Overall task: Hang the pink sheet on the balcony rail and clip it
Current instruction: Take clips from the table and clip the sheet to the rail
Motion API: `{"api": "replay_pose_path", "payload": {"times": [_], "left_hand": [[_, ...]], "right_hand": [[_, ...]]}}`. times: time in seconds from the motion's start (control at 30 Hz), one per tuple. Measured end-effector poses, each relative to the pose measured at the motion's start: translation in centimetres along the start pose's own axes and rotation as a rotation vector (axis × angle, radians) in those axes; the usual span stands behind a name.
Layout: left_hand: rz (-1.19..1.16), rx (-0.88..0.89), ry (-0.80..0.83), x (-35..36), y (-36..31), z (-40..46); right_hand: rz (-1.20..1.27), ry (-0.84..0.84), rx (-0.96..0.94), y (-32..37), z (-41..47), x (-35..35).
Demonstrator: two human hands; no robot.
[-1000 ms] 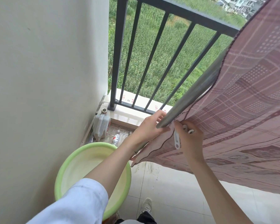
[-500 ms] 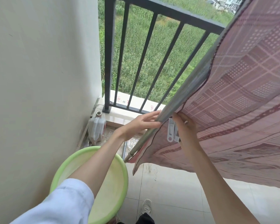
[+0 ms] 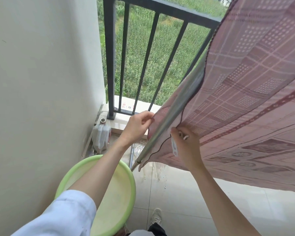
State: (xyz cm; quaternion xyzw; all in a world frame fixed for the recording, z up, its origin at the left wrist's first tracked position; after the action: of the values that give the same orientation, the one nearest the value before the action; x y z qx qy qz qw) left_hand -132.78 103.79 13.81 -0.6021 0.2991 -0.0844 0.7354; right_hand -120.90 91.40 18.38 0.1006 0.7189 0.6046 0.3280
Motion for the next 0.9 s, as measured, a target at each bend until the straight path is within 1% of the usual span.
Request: {"api": "replay_pose_path", "payload": {"times": [0.07,0.23,0.37,0.47,0.6,0.77,0.8,0.9], "left_hand": [[-0.015,-0.004,-0.030,-1.1,0.4,-0.1],[0.001,-0.021,-0.043,-1.7,0.4,-0.3],[-0.010,-0.054,-0.097,-3.0,0.9,-0.9],[-0.047,-0.064,-0.077,-2.7,1.3,-2.4],[-0.079,-0.067,-0.045,-1.2,1.8,-4.4],[-0.138,-0.056,0.079,0.0,0.9,-4.5],[-0.123,-0.053,0.068,0.0,0.8,-4.6],[-0.042,-0.032,-0.033,-0.4,0.4,-4.7]], "right_hand": [[-0.045,0.011,-0.048,-0.3,-0.7,0.1],[-0.135,0.093,-0.195,0.6,-2.9,2.0],[-0.144,0.101,-0.234,1.4,-2.5,2.7],[-0.062,0.111,-0.177,1.2,-1.8,3.2],[0.025,0.165,-0.023,-0.4,-1.3,4.3],[0.101,0.171,0.009,-0.5,-1.8,4.2],[0.102,0.169,0.013,-0.7,-1.7,4.2],[0.075,0.137,0.068,-1.9,-1.8,4.1]]}}
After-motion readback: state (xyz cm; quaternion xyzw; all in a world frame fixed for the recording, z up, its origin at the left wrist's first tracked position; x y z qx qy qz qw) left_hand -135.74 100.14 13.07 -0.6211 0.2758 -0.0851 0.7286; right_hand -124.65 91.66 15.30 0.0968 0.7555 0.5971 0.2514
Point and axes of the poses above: each hand's wrist, its own z-axis towards the middle knuckle, its own x-axis out of the palm, y = z × x, the point moved 10 cm from there along z, towards the middle knuckle, and after that the axes turned 4 degrees about z, right-handed, at the moved point
